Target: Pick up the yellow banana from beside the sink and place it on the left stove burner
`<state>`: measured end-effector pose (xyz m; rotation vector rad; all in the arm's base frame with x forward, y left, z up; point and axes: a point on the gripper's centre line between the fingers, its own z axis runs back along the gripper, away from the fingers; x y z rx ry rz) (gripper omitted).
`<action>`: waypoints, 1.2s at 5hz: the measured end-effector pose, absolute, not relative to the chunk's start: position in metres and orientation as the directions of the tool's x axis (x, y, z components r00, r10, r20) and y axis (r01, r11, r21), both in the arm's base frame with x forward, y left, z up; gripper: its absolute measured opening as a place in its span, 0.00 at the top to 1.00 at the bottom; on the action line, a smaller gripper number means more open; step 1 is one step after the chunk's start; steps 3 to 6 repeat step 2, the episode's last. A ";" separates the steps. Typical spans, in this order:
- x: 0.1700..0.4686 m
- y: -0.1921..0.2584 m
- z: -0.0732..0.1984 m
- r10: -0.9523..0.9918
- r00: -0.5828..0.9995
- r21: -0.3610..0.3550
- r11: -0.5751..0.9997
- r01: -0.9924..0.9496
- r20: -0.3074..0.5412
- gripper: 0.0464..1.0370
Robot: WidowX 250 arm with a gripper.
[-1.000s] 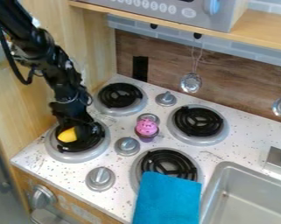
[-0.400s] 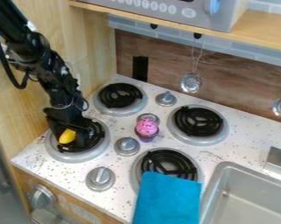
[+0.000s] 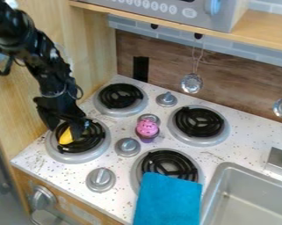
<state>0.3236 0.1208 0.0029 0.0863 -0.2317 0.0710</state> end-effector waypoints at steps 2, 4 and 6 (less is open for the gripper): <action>0.313 0.071 0.013 0.121 0.981 -0.110 0.988 -0.105 0.152 0.03; 0.313 0.071 0.013 0.121 0.981 -0.110 0.988 -0.105 0.152 0.03; 0.313 0.071 0.013 0.121 0.981 -0.110 0.988 -0.105 0.152 0.03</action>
